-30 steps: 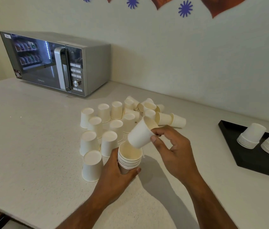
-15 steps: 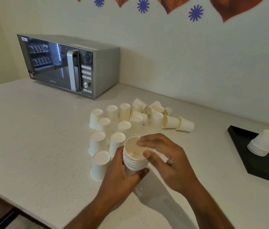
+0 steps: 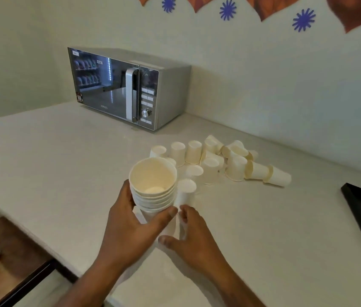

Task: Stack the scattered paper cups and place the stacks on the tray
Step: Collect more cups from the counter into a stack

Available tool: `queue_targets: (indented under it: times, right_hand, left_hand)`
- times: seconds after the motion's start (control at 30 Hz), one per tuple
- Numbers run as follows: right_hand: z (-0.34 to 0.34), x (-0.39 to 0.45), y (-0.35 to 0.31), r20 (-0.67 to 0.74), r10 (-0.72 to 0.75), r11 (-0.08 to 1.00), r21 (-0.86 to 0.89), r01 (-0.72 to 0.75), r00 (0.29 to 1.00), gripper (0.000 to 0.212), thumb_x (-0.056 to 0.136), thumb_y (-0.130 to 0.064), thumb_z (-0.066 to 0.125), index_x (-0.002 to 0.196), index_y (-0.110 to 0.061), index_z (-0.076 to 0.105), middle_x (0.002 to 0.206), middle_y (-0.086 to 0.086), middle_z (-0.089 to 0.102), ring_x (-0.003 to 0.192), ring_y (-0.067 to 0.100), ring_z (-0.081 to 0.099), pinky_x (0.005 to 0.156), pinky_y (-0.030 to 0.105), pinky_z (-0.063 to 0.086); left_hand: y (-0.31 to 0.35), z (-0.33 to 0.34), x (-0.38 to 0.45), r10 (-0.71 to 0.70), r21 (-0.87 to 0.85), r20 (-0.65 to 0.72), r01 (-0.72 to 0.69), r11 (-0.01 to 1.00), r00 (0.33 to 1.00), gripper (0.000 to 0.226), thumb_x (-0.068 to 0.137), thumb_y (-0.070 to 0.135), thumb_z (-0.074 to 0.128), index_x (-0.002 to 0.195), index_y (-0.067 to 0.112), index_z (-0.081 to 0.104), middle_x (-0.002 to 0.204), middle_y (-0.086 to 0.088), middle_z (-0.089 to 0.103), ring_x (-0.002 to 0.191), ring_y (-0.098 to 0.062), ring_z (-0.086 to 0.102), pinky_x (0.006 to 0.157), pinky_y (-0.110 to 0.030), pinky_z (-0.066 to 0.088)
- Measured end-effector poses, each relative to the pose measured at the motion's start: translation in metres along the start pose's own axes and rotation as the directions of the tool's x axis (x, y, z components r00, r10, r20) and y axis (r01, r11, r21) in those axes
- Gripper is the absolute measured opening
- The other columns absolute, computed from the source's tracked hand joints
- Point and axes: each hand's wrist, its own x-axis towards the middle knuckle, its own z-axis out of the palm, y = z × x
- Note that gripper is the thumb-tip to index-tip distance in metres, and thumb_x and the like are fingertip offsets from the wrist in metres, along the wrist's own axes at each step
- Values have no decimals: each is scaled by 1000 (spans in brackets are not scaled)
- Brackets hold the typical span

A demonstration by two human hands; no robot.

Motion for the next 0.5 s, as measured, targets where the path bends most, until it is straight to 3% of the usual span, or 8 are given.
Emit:
queue_targets:
  times: [0.13, 0.27, 0.43, 0.5]
  right_hand:
    - [25, 9, -4, -209, -27, 996, -83, 10, 978, 81, 53, -77, 69, 121, -52, 34, 125, -23, 52, 112, 9, 54, 100, 38, 50]
    - [30, 11, -5, -219, -90, 995, -57, 79, 972, 66, 60, -67, 70, 117, -50, 42, 115, -22, 58, 103, 7, 59, 88, 36, 55]
    - [15, 6, -28, -255, -148, 978, 104, 180, 956, 58, 67, -59, 76, 107, -72, 36, 107, -46, 50, 96, -12, 56, 68, 9, 42]
    - [6, 6, -39, -274, -197, 963, 128, 239, 941, 61, 74, -56, 77, 114, -70, 34, 113, -45, 46, 102, -13, 53, 63, 7, 45]
  left_hand:
    - [-22, -19, 20, -15, 13, -39, 16, 1000, 999, 79, 56, 87, 70, 126, 69, 36, 120, 50, 50, 111, 22, 51, 80, -12, 43]
    - [-52, -31, 38, -61, 35, -50, 63, 997, 997, 77, 57, 87, 69, 124, 67, 37, 117, 50, 51, 109, 21, 52, 79, -13, 44]
    - [-85, -36, 56, -125, 59, -30, 127, 990, 992, 76, 59, 82, 70, 124, 62, 37, 110, 56, 46, 104, 26, 48, 76, -11, 42]
    - [-93, -37, 62, -136, 67, 7, 135, 989, 991, 71, 63, 75, 72, 122, 64, 36, 108, 57, 45, 103, 27, 48, 74, -10, 41]
